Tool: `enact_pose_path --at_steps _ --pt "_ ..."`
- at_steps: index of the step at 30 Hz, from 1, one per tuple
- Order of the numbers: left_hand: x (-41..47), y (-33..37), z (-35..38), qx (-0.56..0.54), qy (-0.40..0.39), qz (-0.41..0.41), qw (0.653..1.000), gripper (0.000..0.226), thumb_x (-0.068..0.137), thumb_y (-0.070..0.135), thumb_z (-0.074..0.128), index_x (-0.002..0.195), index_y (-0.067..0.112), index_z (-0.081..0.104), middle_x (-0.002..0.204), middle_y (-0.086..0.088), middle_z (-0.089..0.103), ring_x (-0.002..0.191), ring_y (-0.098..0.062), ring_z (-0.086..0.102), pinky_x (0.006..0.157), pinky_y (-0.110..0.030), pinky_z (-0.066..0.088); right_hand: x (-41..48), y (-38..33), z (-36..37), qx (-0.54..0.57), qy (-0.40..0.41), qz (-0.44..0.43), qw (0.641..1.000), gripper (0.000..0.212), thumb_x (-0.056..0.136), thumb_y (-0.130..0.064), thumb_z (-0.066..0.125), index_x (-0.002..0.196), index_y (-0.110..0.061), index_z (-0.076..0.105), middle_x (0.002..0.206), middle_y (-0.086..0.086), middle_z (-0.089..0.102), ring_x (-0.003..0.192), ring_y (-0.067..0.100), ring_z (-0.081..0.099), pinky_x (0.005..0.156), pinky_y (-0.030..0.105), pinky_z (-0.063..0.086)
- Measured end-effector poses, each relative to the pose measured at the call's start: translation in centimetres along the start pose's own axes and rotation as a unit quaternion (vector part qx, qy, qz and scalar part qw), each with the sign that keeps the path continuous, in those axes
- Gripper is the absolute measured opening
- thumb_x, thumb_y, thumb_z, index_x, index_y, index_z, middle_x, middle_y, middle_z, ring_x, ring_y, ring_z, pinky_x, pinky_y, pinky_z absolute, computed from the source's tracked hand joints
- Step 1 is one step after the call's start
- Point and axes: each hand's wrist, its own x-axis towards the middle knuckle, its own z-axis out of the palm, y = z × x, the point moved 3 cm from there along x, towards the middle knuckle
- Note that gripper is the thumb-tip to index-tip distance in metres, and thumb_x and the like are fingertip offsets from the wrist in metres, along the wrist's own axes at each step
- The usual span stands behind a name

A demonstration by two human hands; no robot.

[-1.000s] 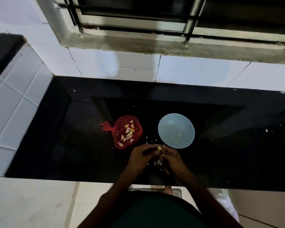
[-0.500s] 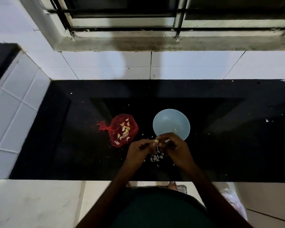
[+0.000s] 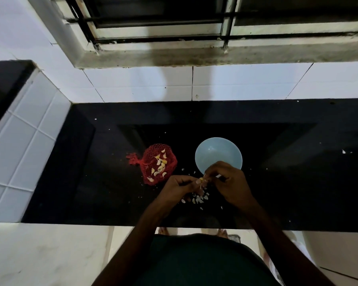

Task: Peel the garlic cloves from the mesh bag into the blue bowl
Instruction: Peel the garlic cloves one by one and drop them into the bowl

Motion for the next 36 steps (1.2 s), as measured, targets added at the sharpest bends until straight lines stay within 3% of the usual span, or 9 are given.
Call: enact_pose_path --at_steps 5,9,15,18,22,24,28,32,36 --pt "-0.4 0.4 0.5 -0.042 0.003 0.006 0.999 0.021 0.092 0.042 0.066 0.096 0.025 0.077 0.09 -0.01 0.075 0.086 -0.022 0.071 0.067 -0.036 0.049 0.1 -0.8 0.7 -0.004 -0.025 -0.032 0.999 0.021 0.085 0.011 0.067 0.09 -0.01 0.064 0.095 -0.008 0.06 0.093 0.011 0.063 0.075 0.019 0.048" --pt "-0.4 0.5 0.5 -0.033 -0.001 -0.003 0.999 0.017 0.096 0.032 0.06 0.096 0.023 0.075 0.093 -0.009 0.073 0.089 -0.029 0.069 0.075 -0.044 0.048 -0.1 -1.1 0.8 -0.017 -0.036 -0.073 0.997 0.015 0.087 0.005 0.062 0.093 -0.008 0.065 0.097 -0.006 0.06 0.093 0.009 0.061 0.077 0.022 0.049" --pt "0.0 1.7 0.2 0.172 0.025 0.104 0.979 0.012 0.1 0.021 0.064 0.111 0.023 0.067 0.099 0.008 0.069 0.086 -0.011 0.071 0.076 -0.025 0.056 0.5 -1.2 0.0 -0.032 -0.089 -0.079 0.992 0.01 0.091 -0.005 0.061 0.097 -0.012 0.066 0.099 -0.003 0.06 0.097 0.009 0.061 0.078 0.036 0.052" --pt "-0.1 2.8 0.3 0.146 0.042 0.145 0.978 0.011 0.095 0.013 0.07 0.105 0.009 0.074 0.093 0.0 0.077 0.082 -0.012 0.075 0.074 -0.019 0.056 1.3 -1.3 -0.8 -0.03 -0.086 -0.069 0.993 0.017 0.088 0.002 0.068 0.093 -0.013 0.067 0.098 -0.007 0.057 0.095 0.012 0.061 0.079 0.036 0.052" --pt "-0.3 3.3 0.7 0.022 0.052 0.102 0.993 0.009 0.093 0.016 0.07 0.101 0.012 0.073 0.093 -0.009 0.079 0.084 -0.025 0.077 0.064 -0.02 0.055 1.7 -1.8 -0.7 -0.035 -0.058 -0.081 0.994 0.014 0.086 0.0 0.062 0.093 -0.011 0.066 0.1 -0.005 0.057 0.096 0.013 0.061 0.078 0.036 0.053" --pt "-0.2 3.1 1.0 -0.057 0.053 0.077 0.994 0.01 0.096 0.012 0.066 0.103 0.009 0.072 0.097 -0.015 0.078 0.088 -0.028 0.076 0.067 -0.027 0.058 1.7 -2.0 -0.2 -0.034 -0.044 -0.091 0.994 0.013 0.088 -0.005 0.057 0.096 -0.008 0.067 0.102 -0.003 0.059 0.098 0.011 0.061 0.078 0.03 0.054" --pt "-0.8 2.8 1.7 -0.196 0.072 0.03 0.978 0.015 0.091 0.016 0.065 0.103 0.01 0.07 0.099 -0.014 0.077 0.087 -0.025 0.075 0.071 -0.029 0.055 1.8 -2.6 0.5 -0.028 -0.031 -0.051 0.998 0.023 0.087 0.008 0.06 0.094 -0.014 0.06 0.102 -0.005 0.054 0.096 0.002 0.055 0.08 0.013 0.044" --pt "-0.8 2.7 0.9 -0.207 0.091 0.031 0.974 0.023 0.095 0.018 0.061 0.113 0.006 0.066 0.103 -0.016 0.076 0.09 -0.029 0.075 0.071 -0.031 0.05 1.8 -2.5 1.1 0.008 0.004 -0.012 1.0 0.025 0.089 0.013 0.059 0.092 -0.012 0.056 0.099 -0.003 0.053 0.094 0.011 0.056 0.08 0.018 0.045" --pt "-0.6 2.5 0.0 -0.144 0.132 0.056 0.979 0.016 0.102 0.009 0.055 0.113 0.0 0.061 0.098 -0.014 0.077 0.082 -0.026 0.076 0.062 -0.023 0.049 1.3 -2.2 0.8 0.068 0.011 0.061 0.996 0.02 0.095 0.006 0.059 0.101 -0.013 0.059 0.1 -0.009 0.06 0.09 0.012 0.066 0.07 0.018 0.054"
